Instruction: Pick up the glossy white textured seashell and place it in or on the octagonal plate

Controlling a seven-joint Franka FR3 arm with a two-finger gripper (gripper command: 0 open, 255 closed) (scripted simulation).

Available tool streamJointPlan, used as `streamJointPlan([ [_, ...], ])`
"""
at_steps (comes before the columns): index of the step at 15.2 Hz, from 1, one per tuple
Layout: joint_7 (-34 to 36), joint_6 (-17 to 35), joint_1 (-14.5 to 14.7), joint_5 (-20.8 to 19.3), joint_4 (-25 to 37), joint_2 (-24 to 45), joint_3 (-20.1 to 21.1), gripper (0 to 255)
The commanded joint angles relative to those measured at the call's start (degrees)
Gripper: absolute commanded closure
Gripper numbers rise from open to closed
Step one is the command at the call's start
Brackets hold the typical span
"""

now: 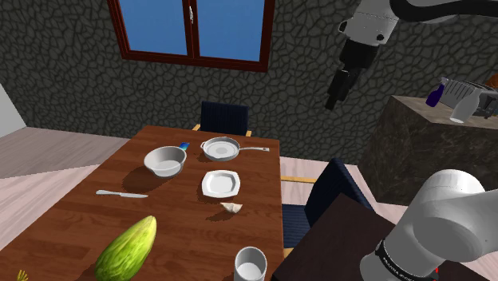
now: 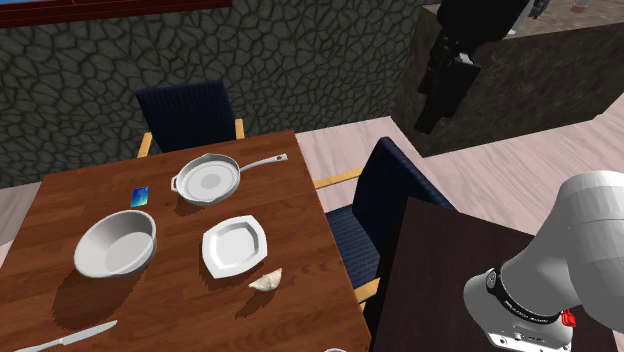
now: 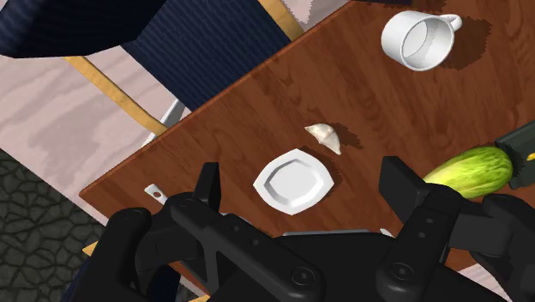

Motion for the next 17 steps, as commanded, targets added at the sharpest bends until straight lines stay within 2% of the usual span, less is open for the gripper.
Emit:
streamJointPlan([
  [1, 0.0, 0.0, 0.0, 0.0, 0.0, 0.0, 0.0, 0],
  [9, -1.12, 15.82, 1.97, 1.76, -9.31, 6.8, 0.67, 0],
  [17, -2.8, 32.24, 4.28, 3.9, -13.81, 18.99, 1.47, 0],
])
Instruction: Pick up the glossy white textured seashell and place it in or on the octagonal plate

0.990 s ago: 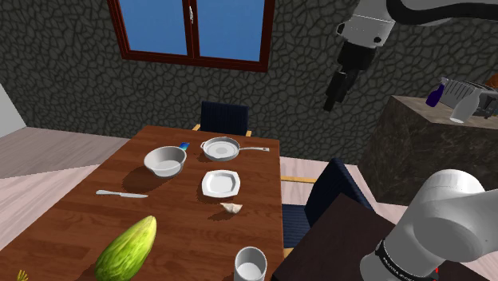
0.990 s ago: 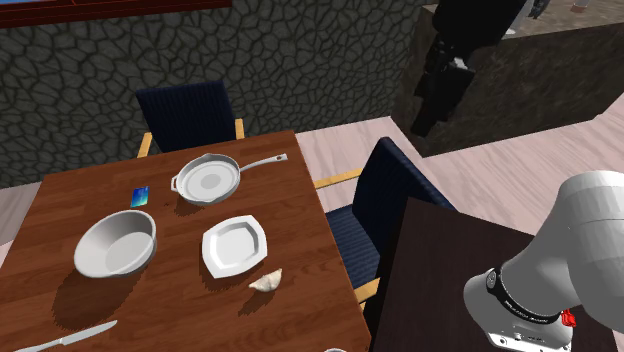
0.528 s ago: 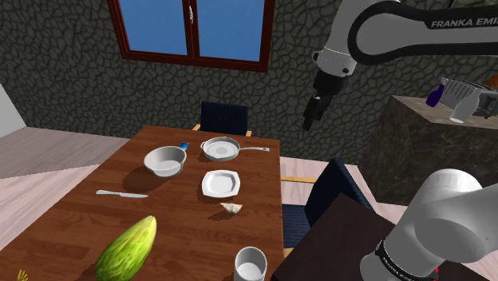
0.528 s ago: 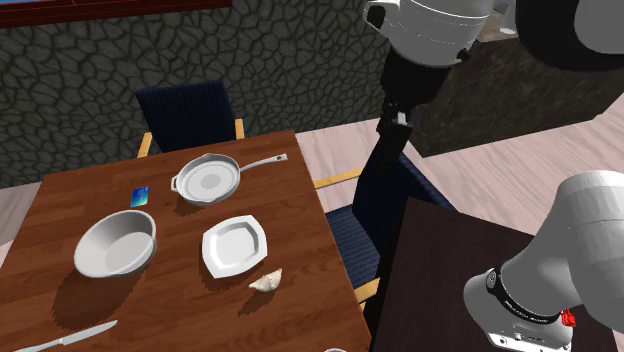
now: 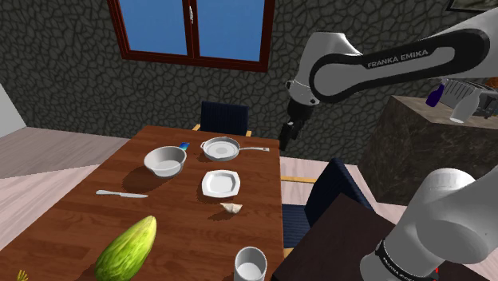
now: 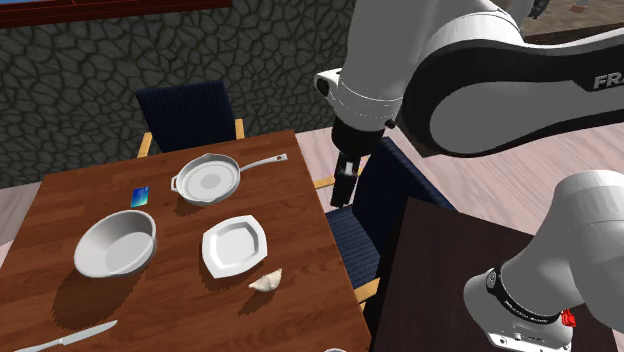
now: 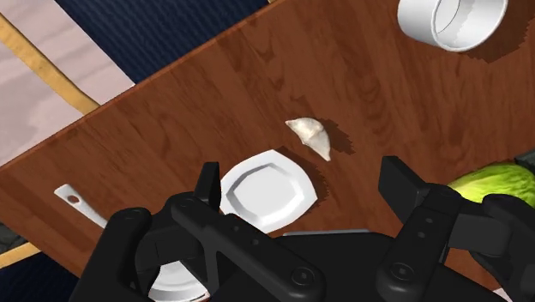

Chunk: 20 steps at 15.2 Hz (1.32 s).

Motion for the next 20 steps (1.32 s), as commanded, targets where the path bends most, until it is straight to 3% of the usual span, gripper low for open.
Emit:
streamJointPlan([
  [1, -0.59, 4.71, 0.6, 0.6, -1.46, 3.23, 0.16, 0],
  [10, -3.7, 21.5, 3.49, 3.99, 0.57, 22.35, 1.16, 0],
  [20, -8.06, 34.62, 5.4, 8.04, 10.27, 45.46, 3.58, 0],
])
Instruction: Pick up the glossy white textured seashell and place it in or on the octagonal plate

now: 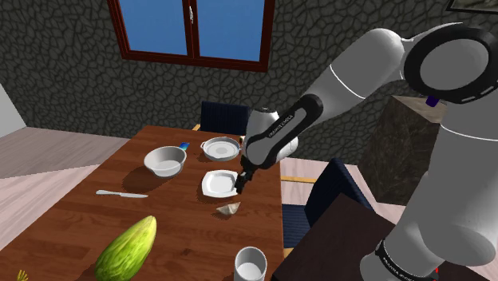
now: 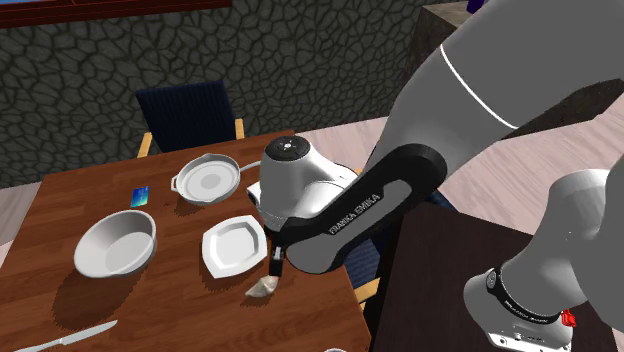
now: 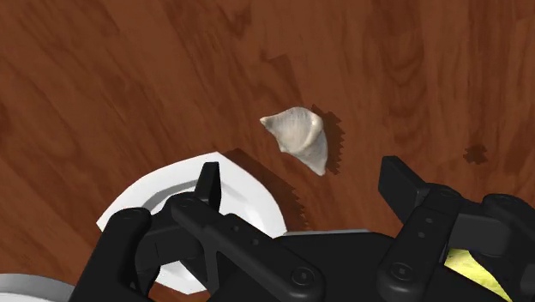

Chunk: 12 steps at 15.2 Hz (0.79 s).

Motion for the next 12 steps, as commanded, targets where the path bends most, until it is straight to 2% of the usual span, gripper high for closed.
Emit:
streamJointPlan([
  [1, -0.87, 2.12, 0.12, 0.57, 2.76, 4.89, 0.62, 0],
  [7, -2.12, 6.17, 0.9, 0.7, 12.05, 18.34, 2.08, 0],
  [12, -2.24, 8.46, 1.12, 0.76, 13.86, 22.41, 2.23, 0],
])
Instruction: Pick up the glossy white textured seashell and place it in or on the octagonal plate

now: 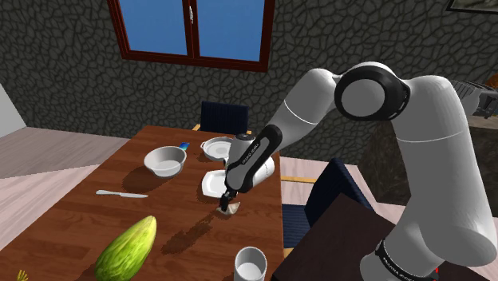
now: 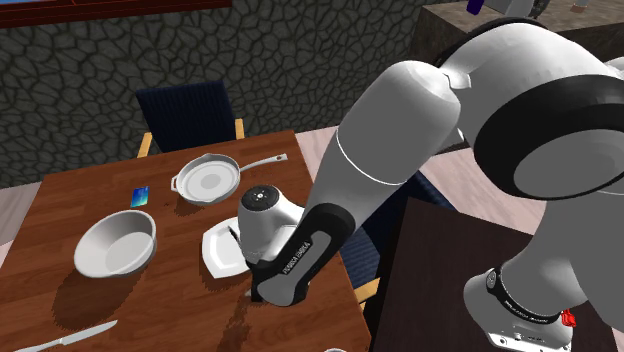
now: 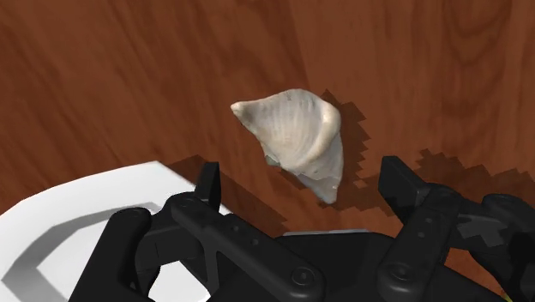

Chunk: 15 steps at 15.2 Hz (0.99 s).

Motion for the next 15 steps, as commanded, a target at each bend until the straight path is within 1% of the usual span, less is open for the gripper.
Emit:
streamJointPlan([
  [1, -0.07, 1.01, 0.08, 0.04, 0.71, 1.69, 0.09, 0],
  [3, -0.1, 1.68, 0.16, 0.06, 1.35, 2.98, 0.13, 0],
  [11, -0.11, 1.66, 0.15, 0.05, 1.36, 2.98, 0.13, 0],
  [12, -0.11, 1.66, 0.15, 0.05, 1.36, 2.98, 0.13, 255],
  [15, -0.1, 1.67, 0.16, 0.06, 1.35, 2.97, 0.13, 255],
])
